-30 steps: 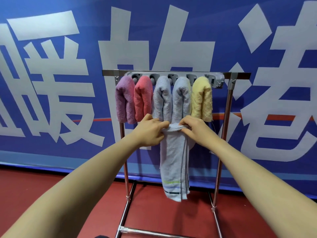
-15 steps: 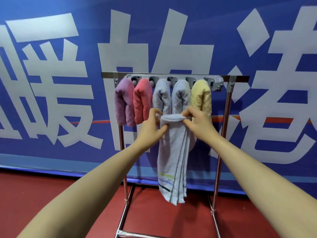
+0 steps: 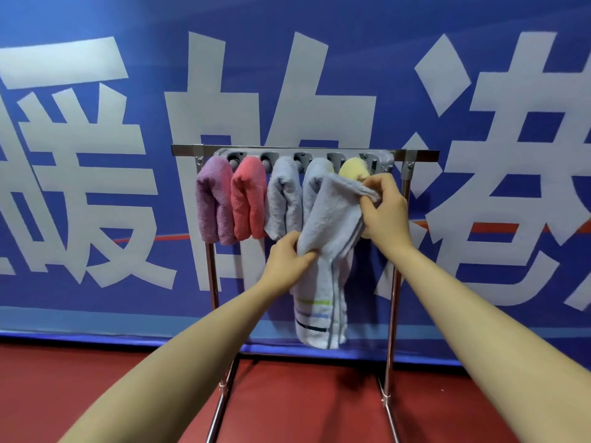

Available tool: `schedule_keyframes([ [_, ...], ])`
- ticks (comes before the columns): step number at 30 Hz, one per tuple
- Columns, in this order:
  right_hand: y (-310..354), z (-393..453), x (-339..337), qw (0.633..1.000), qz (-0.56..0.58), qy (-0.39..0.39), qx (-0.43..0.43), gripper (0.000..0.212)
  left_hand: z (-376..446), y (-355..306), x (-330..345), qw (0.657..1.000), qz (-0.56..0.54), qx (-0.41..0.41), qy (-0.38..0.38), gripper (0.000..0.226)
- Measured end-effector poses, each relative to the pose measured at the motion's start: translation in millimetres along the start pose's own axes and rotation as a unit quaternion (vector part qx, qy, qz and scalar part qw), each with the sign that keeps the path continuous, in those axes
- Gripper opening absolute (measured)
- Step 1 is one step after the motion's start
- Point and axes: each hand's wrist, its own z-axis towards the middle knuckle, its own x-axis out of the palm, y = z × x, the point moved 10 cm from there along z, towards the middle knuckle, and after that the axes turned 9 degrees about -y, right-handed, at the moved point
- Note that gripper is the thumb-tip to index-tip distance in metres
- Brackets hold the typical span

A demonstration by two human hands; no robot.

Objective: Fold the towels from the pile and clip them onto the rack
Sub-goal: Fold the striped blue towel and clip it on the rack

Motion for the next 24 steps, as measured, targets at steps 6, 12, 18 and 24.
schedule_keyframes([
  [6, -19.6, -32.9, 15.2, 0.985, -0.165, 0.057, -0.017, 0.060, 10.0, -51.5, -27.9, 0.965, 0.207, 0.125, -0.101, 0.014],
  [12, -6.5, -80.4, 72.2, 0.959, -0.175, 0.190, -0.117, 0.048, 10.0, -85.6, -22.4, 0.889, 0.347, 0.278, -0.104, 0.019],
  [18, 6.6, -68.8, 77.3, 0.953, -0.226, 0.140, -0.144, 0.054, -1.9, -109.2, -24.3, 0.816, 0.376, 0.419, -0.131, 0.009],
  [24, 24.4, -45.2, 42.2, 0.946, -0.262, 0.010, -0.191, 0.030, 0.2, -122.4, -13.5, 0.819, 0.367, 0.413, -0.157, 0.006],
])
